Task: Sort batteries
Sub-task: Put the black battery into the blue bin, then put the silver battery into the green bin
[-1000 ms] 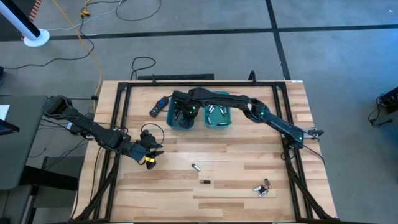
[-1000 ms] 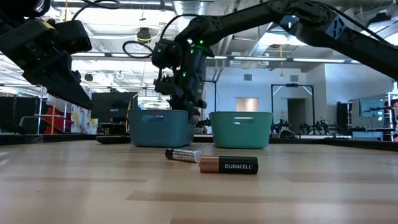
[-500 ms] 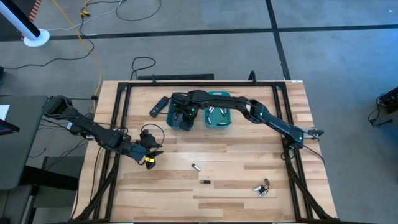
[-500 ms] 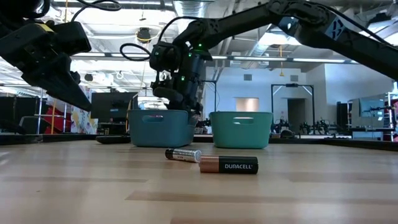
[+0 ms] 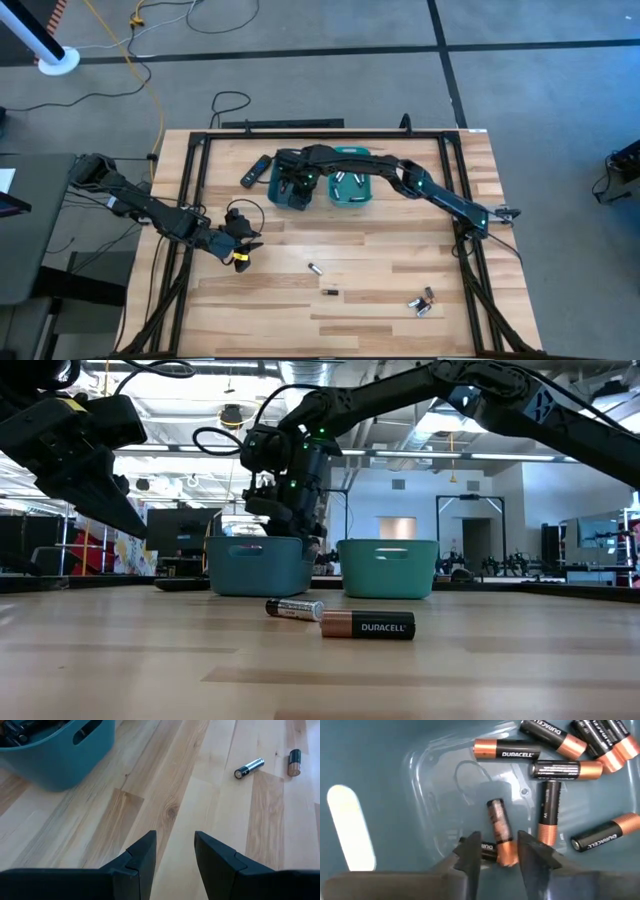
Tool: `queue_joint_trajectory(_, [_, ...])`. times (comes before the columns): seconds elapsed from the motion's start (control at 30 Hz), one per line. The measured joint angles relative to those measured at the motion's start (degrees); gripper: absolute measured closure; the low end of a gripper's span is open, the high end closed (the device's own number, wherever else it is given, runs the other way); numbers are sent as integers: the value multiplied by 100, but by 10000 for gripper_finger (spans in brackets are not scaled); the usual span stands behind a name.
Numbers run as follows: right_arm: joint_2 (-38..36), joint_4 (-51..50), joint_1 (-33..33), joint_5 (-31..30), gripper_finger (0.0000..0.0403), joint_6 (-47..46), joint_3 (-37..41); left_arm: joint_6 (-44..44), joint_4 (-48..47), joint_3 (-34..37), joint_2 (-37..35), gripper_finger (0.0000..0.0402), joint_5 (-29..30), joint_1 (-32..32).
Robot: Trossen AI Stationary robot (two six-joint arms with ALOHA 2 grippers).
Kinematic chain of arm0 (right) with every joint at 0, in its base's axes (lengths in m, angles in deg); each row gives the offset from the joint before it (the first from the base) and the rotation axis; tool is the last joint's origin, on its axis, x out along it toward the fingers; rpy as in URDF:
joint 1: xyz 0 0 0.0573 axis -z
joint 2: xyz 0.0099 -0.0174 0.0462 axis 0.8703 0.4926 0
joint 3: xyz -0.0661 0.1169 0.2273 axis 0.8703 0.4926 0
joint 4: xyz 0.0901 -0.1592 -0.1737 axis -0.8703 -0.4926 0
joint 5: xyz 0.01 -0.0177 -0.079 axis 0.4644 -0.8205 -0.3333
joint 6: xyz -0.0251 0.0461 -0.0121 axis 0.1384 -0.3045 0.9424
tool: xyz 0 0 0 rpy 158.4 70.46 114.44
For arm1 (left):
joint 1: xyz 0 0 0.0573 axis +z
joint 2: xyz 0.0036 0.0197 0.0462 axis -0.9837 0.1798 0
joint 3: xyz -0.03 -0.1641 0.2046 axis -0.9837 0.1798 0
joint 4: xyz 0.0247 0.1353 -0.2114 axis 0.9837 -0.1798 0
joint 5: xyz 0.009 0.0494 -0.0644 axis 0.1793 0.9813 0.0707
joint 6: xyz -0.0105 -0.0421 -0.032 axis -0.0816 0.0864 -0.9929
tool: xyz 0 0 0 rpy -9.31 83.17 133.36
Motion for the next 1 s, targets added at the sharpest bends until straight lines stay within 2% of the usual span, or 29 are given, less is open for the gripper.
queue_joint_trajectory(0.17, [-6,-134,2,-2,219,-41,-64,-1,-1,0,-1,274,4,0])
queue_joint_trajectory(0.33, [-135,-257,9,-2,196,-46,-94,-2,-5,0,1,274,4,0])
queue_joint_trajectory(0.6, [-507,-350,9,-11,201,-56,-72,53,-54,2,-1,274,7,0])
queue_joint_trajectory(1.0, [-1598,-535,-121,-17,228,-105,-74,82,-91,2,0,274,5,0])
